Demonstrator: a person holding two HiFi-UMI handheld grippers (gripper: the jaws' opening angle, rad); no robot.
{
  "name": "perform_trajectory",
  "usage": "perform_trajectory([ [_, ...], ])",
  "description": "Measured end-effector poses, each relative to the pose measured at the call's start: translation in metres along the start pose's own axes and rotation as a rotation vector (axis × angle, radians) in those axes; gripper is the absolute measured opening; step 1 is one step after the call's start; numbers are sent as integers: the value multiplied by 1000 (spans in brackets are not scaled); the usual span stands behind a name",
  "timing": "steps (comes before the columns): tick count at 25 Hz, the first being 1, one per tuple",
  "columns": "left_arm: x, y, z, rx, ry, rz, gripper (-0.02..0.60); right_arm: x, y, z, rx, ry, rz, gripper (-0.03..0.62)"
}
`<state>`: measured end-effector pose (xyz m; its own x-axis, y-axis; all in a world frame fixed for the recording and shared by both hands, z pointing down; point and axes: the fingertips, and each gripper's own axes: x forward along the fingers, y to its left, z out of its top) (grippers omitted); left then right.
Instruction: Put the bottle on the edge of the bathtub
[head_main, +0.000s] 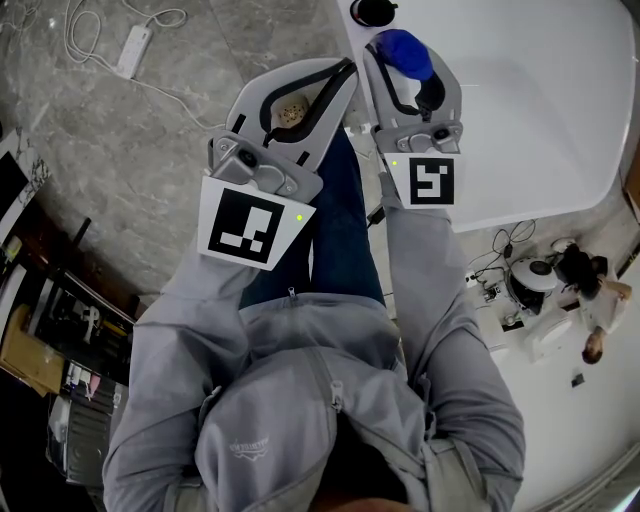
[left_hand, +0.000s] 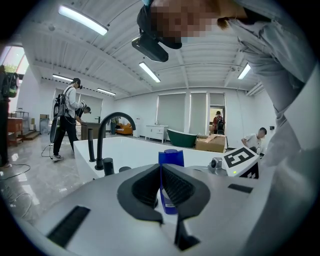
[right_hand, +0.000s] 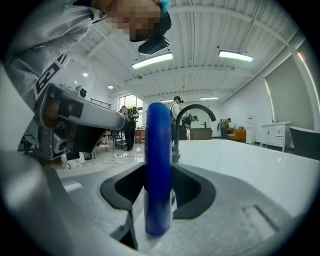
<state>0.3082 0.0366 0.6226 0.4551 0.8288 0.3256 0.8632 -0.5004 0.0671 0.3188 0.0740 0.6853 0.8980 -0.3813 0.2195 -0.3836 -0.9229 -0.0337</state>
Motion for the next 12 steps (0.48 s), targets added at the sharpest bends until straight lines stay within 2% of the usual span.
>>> perform_trajectory([
  [12, -1, -1, 0, -10, 0, -12, 11, 0, 1, -1, 0, -3, -6, 163],
])
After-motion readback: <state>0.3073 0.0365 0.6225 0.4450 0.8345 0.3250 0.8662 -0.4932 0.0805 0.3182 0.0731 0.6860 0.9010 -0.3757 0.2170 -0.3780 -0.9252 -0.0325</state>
